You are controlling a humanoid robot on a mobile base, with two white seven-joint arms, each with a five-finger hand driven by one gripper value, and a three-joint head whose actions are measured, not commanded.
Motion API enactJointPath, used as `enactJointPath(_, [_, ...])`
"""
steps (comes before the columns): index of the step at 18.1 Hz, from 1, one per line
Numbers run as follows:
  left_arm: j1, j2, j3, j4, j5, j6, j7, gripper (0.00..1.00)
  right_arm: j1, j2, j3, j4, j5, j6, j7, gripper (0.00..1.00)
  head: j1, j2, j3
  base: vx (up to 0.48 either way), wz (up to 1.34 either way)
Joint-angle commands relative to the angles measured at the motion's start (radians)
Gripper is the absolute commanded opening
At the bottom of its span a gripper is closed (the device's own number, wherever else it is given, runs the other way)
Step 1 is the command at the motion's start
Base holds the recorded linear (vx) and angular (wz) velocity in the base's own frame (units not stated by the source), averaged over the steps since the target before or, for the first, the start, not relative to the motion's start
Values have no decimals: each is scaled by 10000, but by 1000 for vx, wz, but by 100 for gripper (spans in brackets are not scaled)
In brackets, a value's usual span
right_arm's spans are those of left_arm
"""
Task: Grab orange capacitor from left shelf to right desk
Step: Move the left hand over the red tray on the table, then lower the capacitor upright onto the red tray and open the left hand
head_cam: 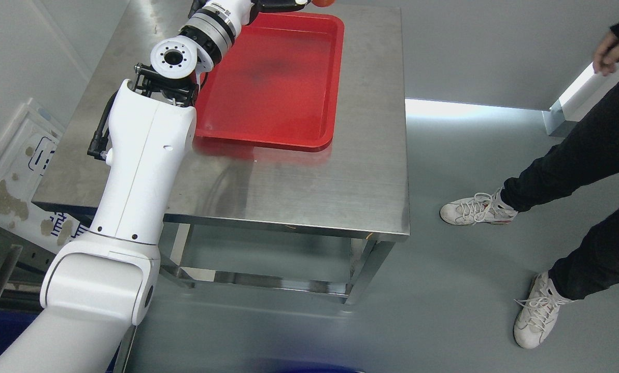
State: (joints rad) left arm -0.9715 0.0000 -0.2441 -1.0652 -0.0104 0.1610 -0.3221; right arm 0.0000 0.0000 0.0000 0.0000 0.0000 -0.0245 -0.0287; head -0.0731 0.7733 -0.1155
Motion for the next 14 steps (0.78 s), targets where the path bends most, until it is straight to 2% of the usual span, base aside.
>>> enactJointPath(1, [-26,175,1030,881,-387,797,-275,22,199,-174,-123,-175,46,-1,-4,100,0,0,0,0,0])
enactJointPath(3, [233,228,1014,911,-433,829,-535,22,199,-174,-123,-175,46,-1,-4,100,0,0,0,0,0])
enactJointPath(6, [434,964,1212,942,-387,829,-736,22,199,-174,-123,-175,46,0,-4,100,0,1,0,0,0])
enactJointPath(9, [663,1257,1597,836,-372,829,-934,22,199,-174,-123,-175,46,-1,-4,100,0,1,0,0,0])
enactJointPath(14, [1247,1120,1429,620,-387,829,-1396,22,199,-174,-123,-175,46,0,-4,100,0,1,0,0,0])
